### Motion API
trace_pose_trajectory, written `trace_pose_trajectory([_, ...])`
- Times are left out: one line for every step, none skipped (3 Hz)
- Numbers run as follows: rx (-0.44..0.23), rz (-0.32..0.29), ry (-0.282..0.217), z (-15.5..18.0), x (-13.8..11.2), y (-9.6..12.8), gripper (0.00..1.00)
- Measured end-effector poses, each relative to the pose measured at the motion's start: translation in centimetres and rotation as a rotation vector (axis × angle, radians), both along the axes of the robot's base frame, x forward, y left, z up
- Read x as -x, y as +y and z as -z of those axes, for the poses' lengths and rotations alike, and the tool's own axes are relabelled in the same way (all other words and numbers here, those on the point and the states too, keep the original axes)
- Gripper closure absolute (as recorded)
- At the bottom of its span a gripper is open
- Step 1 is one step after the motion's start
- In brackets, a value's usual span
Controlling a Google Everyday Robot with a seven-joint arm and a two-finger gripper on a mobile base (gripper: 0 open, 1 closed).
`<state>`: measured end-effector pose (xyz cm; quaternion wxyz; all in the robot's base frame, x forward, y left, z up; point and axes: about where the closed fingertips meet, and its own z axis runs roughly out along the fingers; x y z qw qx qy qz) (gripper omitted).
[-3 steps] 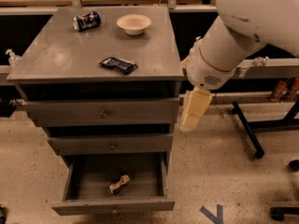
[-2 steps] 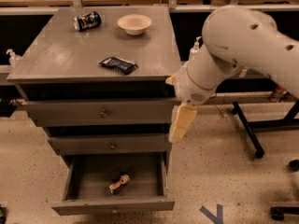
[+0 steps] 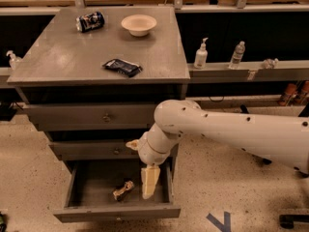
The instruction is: Pick orange can from bottom drawer and place on counter
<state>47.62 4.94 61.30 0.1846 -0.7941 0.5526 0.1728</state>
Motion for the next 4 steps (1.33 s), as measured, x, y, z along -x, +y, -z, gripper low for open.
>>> trace_pose_trajectory([-0.001,0.003,0.015,0.6,0.2,-0.1,0.00])
trace_pose_trajectory([0.037,-0.094,0.000,5.6,-0.7,3.2,0.00])
trace_pose_trajectory([0.072,-0.202,-0.049,13.6,0.2,7.3,0.00])
trace_pose_trajectory([0.044,-0.240,-0.156,14.3,-1.5,9.5,0.00])
